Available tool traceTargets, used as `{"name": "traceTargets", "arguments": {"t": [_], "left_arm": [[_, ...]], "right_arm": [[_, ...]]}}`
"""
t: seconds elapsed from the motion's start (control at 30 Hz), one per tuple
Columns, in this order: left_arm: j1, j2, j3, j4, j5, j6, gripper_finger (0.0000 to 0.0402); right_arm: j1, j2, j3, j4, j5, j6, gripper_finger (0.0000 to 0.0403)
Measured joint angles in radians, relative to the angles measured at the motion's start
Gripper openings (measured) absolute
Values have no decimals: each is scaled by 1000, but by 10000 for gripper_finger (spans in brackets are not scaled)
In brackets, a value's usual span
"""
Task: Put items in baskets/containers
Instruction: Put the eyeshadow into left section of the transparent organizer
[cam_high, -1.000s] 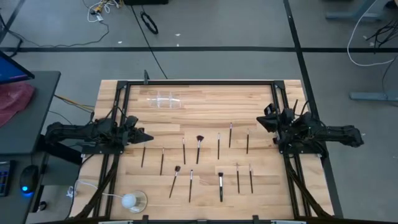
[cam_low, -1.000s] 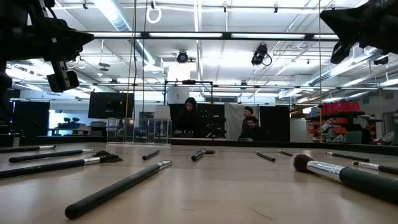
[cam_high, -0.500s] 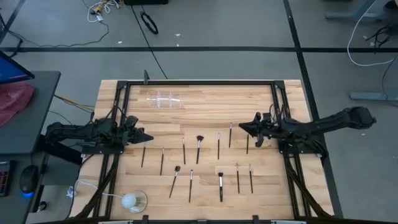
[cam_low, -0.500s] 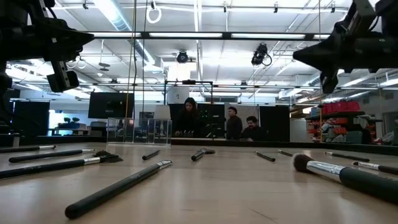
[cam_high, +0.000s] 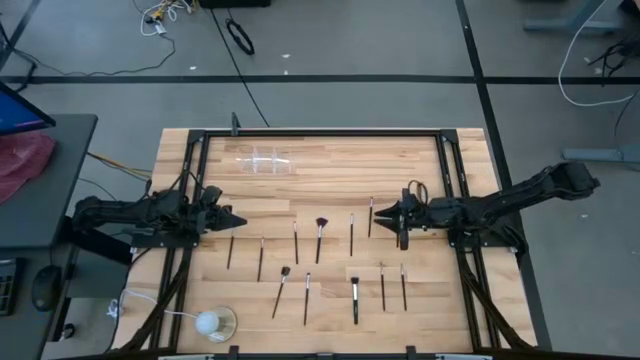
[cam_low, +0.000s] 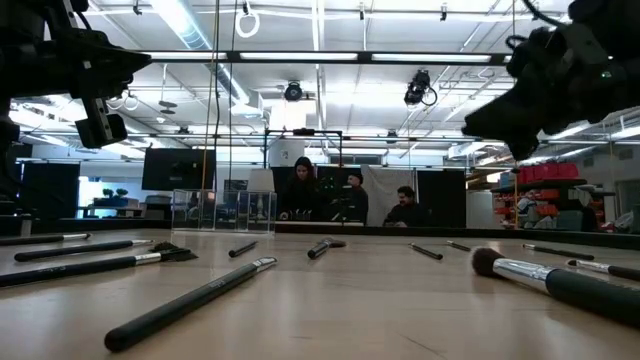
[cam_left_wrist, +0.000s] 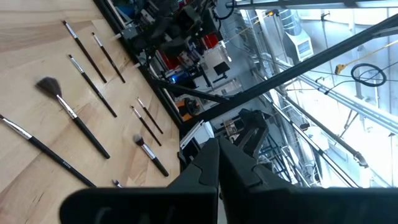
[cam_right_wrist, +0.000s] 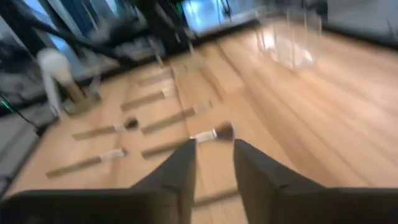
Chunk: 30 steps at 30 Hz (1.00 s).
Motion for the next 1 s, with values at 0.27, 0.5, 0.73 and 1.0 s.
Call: {"name": "traceTargets", "arguments": {"t": [0.27,0.5,0.73,1.0], "left_arm": [[0,0,0,0,0,0,3],[0,0,0,2,0,0,3],[0,0,0,1,-24,0,3],[0,0,0,1,-19,-1,3]], "right_arm": [[-33,150,113,-286,57,118,240],[-64,385,218,-356,212,280,251],[-111,605,305,-398,273,373,228],[-98,733,330,-399,315,492,193]]}}
